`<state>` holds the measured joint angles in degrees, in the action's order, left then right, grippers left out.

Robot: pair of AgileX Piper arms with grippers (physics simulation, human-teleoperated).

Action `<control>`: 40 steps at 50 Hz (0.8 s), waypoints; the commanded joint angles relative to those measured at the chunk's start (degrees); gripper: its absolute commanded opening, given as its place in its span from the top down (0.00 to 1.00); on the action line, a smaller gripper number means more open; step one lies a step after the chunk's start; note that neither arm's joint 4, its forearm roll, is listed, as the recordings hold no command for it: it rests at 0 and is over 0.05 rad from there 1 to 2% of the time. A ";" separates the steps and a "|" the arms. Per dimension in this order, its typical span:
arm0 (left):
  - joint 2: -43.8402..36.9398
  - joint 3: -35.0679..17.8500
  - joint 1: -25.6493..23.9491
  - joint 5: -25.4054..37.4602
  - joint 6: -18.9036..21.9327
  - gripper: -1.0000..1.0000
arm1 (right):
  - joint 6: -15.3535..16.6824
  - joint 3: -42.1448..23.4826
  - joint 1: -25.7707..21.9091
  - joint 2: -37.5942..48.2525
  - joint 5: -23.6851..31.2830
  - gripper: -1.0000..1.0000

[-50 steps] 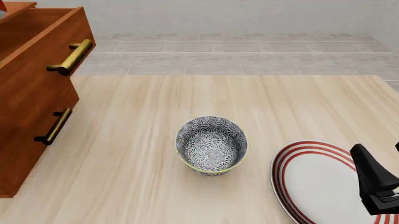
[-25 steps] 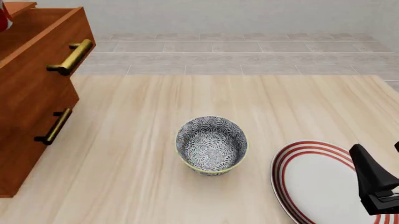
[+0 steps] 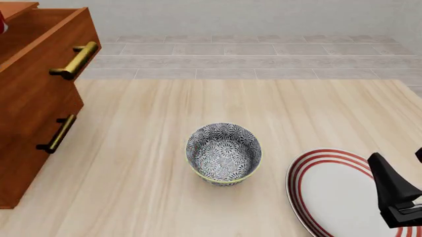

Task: Put the ketchup in the top drawer of the cabinet.

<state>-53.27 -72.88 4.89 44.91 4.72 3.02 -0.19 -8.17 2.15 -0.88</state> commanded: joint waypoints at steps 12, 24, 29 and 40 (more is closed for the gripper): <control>-1.60 1.11 3.21 -2.02 2.00 1.00 | 0.03 0.01 -0.15 0.52 -0.28 0.00; -2.56 2.72 5.99 -3.23 1.26 1.00 | 0.01 0.01 -0.23 0.58 -0.31 0.00; -2.76 3.27 6.02 -3.85 1.09 1.00 | 0.02 0.02 -0.25 0.88 -0.47 0.00; -4.21 3.67 7.38 -4.95 0.08 1.00 | 0.08 0.02 -0.30 1.08 -0.58 0.00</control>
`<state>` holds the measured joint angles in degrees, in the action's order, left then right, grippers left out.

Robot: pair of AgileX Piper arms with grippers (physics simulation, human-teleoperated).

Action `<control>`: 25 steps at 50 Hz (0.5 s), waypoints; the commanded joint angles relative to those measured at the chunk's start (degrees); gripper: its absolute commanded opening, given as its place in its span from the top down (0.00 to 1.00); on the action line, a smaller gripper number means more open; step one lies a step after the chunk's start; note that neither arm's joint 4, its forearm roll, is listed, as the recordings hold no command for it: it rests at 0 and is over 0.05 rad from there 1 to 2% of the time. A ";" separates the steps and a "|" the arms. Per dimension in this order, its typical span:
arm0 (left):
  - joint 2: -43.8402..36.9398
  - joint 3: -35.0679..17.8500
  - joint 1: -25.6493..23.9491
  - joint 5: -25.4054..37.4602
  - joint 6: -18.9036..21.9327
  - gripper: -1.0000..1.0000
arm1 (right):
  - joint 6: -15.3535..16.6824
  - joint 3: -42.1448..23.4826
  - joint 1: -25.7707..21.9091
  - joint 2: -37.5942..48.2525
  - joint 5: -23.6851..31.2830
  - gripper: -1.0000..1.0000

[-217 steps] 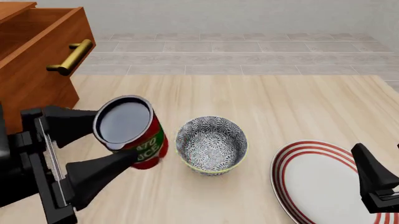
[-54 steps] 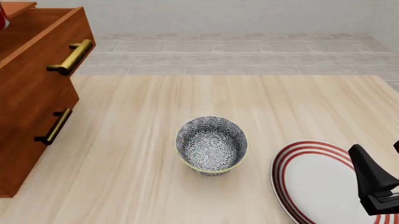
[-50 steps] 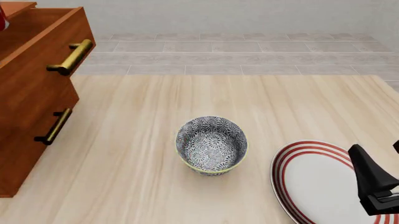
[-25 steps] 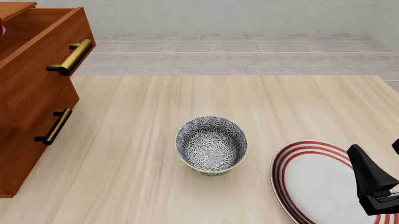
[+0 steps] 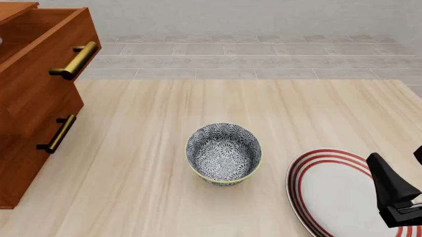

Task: Put the ketchup in the top drawer of the cabinet.

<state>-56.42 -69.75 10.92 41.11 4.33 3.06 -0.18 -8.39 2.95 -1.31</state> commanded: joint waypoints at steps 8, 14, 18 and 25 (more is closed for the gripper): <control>-1.59 0.54 1.69 -1.47 0.89 1.00 | -0.09 0.01 -0.16 0.48 -0.26 0.00; -1.68 0.81 1.20 -1.65 0.83 1.00 | -0.14 0.01 -0.14 0.65 -0.36 0.00; -0.80 1.26 0.35 -1.53 0.91 1.00 | -0.12 0.01 -0.12 0.87 -0.47 0.00; -0.96 -0.02 0.51 -0.63 1.32 0.00 | -0.11 0.02 -0.23 1.15 -0.63 0.00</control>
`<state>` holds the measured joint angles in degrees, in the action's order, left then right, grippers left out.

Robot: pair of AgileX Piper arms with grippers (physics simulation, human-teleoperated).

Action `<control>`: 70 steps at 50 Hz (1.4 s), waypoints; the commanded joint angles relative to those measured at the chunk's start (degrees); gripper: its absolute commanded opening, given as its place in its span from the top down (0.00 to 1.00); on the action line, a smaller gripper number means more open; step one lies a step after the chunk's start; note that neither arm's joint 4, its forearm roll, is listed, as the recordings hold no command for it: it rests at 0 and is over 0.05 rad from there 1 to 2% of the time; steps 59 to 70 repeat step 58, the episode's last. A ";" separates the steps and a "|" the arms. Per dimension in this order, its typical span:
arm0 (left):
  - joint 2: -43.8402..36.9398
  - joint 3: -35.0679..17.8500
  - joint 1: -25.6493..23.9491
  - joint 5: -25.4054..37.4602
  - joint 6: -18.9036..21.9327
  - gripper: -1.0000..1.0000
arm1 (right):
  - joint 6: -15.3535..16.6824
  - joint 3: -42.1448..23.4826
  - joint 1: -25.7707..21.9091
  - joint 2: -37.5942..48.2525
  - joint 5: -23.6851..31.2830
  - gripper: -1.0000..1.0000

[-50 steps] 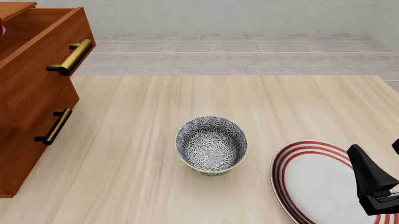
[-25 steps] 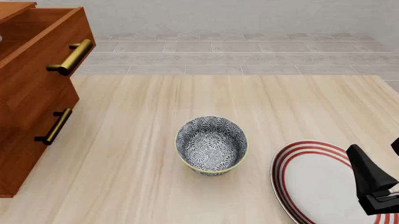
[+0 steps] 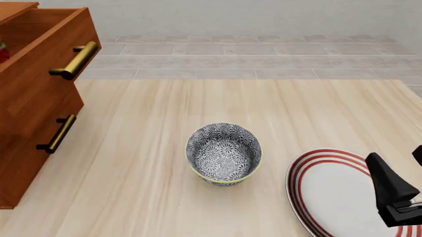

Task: Put the ketchup in the top drawer of the cabinet.

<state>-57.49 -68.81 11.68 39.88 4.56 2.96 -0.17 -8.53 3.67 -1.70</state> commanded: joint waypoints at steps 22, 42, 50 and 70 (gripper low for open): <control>4.39 -1.94 -2.96 3.09 2.45 0.00 | 0.00 0.01 -0.23 0.98 -0.54 0.00; 15.29 -10.73 -10.06 16.11 4.64 0.00 | 0.01 0.01 -0.32 0.83 -0.46 0.00; 18.99 -11.45 -13.93 20.46 6.51 0.00 | -0.03 0.01 -0.47 0.93 -0.51 0.00; 21.36 -15.39 -16.58 24.56 8.07 0.00 | 0.11 0.02 -0.71 1.26 -0.70 0.00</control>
